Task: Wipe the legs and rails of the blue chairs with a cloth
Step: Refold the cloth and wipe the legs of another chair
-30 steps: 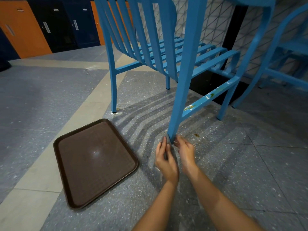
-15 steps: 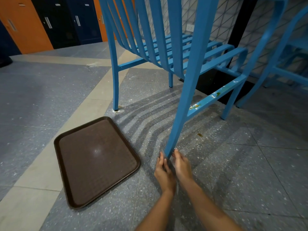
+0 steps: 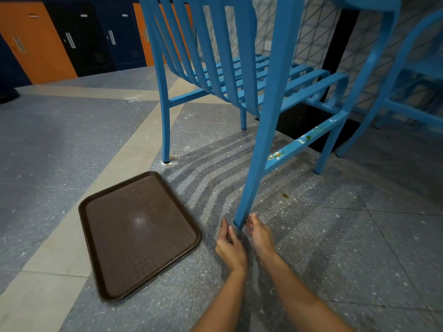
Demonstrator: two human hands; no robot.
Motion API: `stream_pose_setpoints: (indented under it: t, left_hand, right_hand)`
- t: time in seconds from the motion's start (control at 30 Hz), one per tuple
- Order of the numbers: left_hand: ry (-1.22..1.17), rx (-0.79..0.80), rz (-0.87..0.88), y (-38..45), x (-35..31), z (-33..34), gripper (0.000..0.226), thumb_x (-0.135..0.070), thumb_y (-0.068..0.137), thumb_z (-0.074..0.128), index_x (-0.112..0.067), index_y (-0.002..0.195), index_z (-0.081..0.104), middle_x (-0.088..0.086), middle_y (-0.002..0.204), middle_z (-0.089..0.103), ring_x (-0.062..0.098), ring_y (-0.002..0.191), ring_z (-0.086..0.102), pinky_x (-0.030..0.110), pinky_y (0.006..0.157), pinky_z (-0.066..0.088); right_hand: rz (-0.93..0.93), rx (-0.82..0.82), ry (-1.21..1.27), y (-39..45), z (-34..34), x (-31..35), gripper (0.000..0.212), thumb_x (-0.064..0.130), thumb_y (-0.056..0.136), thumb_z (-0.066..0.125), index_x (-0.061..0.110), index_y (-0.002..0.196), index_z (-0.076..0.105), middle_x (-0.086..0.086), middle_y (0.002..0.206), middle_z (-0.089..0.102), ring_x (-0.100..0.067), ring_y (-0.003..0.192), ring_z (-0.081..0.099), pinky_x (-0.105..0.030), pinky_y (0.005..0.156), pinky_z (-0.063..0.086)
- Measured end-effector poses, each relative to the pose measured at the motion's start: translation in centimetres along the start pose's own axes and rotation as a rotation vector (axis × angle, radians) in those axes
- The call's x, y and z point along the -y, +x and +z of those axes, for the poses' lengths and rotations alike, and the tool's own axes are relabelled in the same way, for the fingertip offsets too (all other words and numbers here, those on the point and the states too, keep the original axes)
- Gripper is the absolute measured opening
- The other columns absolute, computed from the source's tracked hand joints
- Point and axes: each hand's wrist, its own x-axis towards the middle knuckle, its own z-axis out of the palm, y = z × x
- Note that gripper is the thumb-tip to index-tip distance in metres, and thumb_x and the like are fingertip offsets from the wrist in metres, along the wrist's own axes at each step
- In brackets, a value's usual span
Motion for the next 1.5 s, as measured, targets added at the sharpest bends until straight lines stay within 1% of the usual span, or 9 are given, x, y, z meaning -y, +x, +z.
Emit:
stream_pose_setpoints:
  t: [0.1, 0.4, 0.6, 0.77, 0.87, 1.03, 1.2, 1.37, 1.5]
  left_hand:
    - [-0.054, 0.023, 0.182, -1.1, -1.3, 0.8, 0.034, 0.000, 0.095, 0.053, -0.002, 0.129, 0.057, 0.007, 0.130, 0.061, 0.013, 0.119, 0.059, 0.013, 0.097, 0.046]
    - [-0.020, 0.149, 0.098, -0.8, 0.9, 0.9, 0.039, -0.002, 0.099, 0.045, -0.006, 0.138, 0.047, 0.002, 0.142, 0.051, 0.011, 0.128, 0.051, 0.031, 0.107, 0.044]
    - [0.191, 0.200, -0.088, 0.1, 2.2, -0.6, 0.037, -0.007, 0.100, 0.043, -0.011, 0.134, 0.054, 0.008, 0.107, 0.071, 0.024, 0.092, 0.069, 0.044, 0.086, 0.056]
    - [0.332, 0.264, -0.165, 1.7, 1.0, -1.4, 0.032, -0.006, 0.097, 0.049, -0.004, 0.128, 0.060, 0.012, 0.108, 0.071, 0.021, 0.093, 0.068, 0.036, 0.092, 0.054]
    - [0.335, 0.275, -0.227, 2.5, 0.1, -2.1, 0.031, -0.006, 0.094, 0.056, -0.004, 0.124, 0.063, 0.012, 0.110, 0.071, 0.016, 0.091, 0.065, 0.025, 0.088, 0.052]
    - [0.218, 0.190, -0.300, 2.2, -1.4, -2.8, 0.032, -0.002, 0.091, 0.061, 0.000, 0.123, 0.063, 0.014, 0.120, 0.066, 0.023, 0.109, 0.063, 0.028, 0.098, 0.046]
    - [0.017, 0.181, -0.324, -0.6, -3.0, -1.8, 0.023, -0.001, 0.086, 0.066, -0.001, 0.109, 0.069, 0.015, 0.106, 0.071, 0.020, 0.089, 0.066, 0.026, 0.081, 0.053]
    - [-0.120, 0.253, -0.283, -3.0, -5.6, -0.3, 0.021, 0.002, 0.088, 0.063, 0.001, 0.108, 0.071, 0.018, 0.102, 0.072, 0.027, 0.096, 0.069, 0.035, 0.090, 0.054]
    - [-0.202, 0.360, -0.315, -3.9, -7.7, 0.7, 0.025, -0.002, 0.094, 0.052, -0.009, 0.105, 0.073, 0.013, 0.100, 0.074, 0.029, 0.098, 0.069, 0.049, 0.093, 0.053]
  right_hand:
    - [0.016, -0.002, 0.050, 0.1, -0.2, 0.0, 0.044, 0.039, 0.102, 0.035, 0.013, 0.112, 0.069, -0.008, 0.109, 0.071, -0.024, 0.105, 0.065, -0.047, 0.099, 0.049]
    - [-0.005, 0.024, 0.069, 0.7, -0.3, -0.7, 0.038, 0.041, 0.102, 0.035, 0.028, 0.096, 0.070, 0.000, 0.104, 0.072, -0.014, 0.097, 0.067, -0.037, 0.094, 0.051]
    - [-0.024, -0.005, 0.002, 0.8, 0.1, -0.8, 0.036, 0.045, 0.101, 0.034, 0.031, 0.084, 0.063, -0.012, 0.110, 0.069, -0.026, 0.105, 0.064, -0.047, 0.099, 0.048]
    - [0.006, 0.018, 0.015, 0.6, -0.1, -0.7, 0.035, 0.045, 0.101, 0.033, 0.033, 0.089, 0.063, -0.006, 0.116, 0.068, -0.025, 0.111, 0.061, -0.046, 0.104, 0.043]
    - [0.042, 0.057, 0.027, 0.6, -0.5, -0.9, 0.044, 0.047, 0.101, 0.032, 0.022, 0.115, 0.065, -0.004, 0.128, 0.062, -0.026, 0.122, 0.054, -0.047, 0.110, 0.036]
    - [0.050, -0.001, -0.042, 0.1, -1.7, -1.1, 0.046, 0.040, 0.099, 0.044, 0.006, 0.125, 0.059, -0.015, 0.129, 0.060, -0.032, 0.120, 0.054, -0.047, 0.107, 0.039]
    - [0.059, 0.031, 0.004, -0.6, -2.5, -0.6, 0.034, 0.032, 0.093, 0.058, 0.011, 0.119, 0.066, -0.011, 0.115, 0.068, -0.028, 0.109, 0.062, -0.044, 0.100, 0.047]
    - [0.029, 0.084, 0.254, -1.4, -3.1, 0.2, 0.022, 0.020, 0.090, 0.065, 0.007, 0.108, 0.069, -0.013, 0.096, 0.075, -0.027, 0.093, 0.072, -0.041, 0.088, 0.056]
    - [-0.140, -0.053, 0.166, -1.9, -4.5, 1.6, 0.020, 0.023, 0.085, 0.071, 0.022, 0.105, 0.069, -0.006, 0.094, 0.075, -0.015, 0.085, 0.072, -0.030, 0.079, 0.058]
